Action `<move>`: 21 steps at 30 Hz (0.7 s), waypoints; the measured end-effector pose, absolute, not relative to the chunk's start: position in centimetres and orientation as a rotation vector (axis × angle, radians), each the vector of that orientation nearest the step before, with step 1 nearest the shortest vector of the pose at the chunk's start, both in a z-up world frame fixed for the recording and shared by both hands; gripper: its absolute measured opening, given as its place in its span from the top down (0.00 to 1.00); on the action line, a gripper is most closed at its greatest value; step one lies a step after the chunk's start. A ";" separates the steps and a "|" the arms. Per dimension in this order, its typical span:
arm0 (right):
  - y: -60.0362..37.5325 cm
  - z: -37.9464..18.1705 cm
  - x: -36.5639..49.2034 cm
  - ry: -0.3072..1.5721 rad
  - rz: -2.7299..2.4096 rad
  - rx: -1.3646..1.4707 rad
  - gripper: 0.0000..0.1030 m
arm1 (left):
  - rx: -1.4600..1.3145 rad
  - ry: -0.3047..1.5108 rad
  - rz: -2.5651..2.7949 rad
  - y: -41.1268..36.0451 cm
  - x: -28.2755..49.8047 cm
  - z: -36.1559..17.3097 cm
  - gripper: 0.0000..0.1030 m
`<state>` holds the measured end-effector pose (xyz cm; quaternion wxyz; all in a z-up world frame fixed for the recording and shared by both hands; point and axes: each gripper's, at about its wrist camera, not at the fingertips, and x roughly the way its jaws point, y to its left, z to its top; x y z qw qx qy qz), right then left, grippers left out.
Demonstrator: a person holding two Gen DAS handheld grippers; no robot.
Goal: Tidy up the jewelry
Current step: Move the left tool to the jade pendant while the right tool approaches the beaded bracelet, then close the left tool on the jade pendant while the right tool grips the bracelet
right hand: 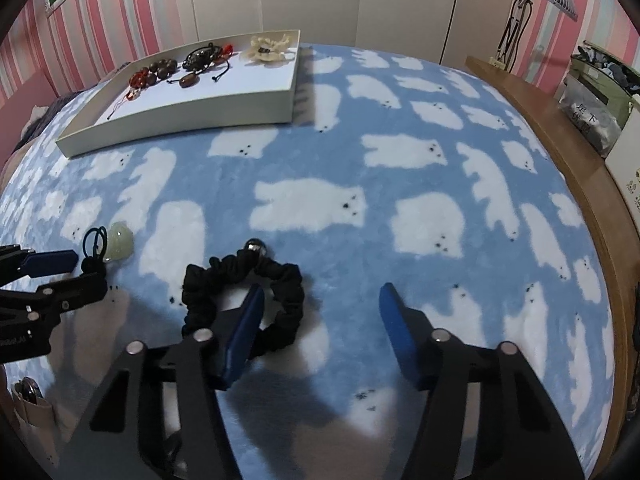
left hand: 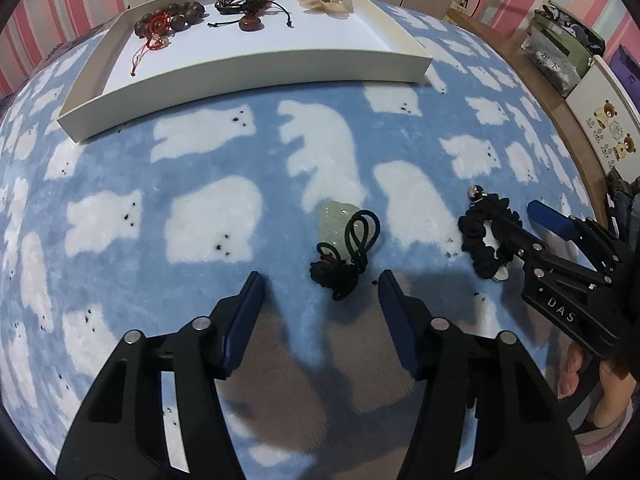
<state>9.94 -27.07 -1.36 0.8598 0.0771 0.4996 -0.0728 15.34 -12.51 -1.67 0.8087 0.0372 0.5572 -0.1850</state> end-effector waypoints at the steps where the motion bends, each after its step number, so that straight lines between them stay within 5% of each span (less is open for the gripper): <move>1: -26.9 -1.5 10.0 1.052 -0.150 0.160 0.47 | 0.086 1.187 -0.392 -12.5 15.3 -1.7 0.48; 13: -26.6 -1.8 10.5 1.065 -0.135 0.160 0.59 | 0.106 1.176 -0.372 -12.5 15.5 -1.6 0.74; 21: -25.6 -1.6 10.6 1.067 -0.102 0.154 0.86 | 0.103 1.179 -0.379 -12.2 15.6 -1.7 0.80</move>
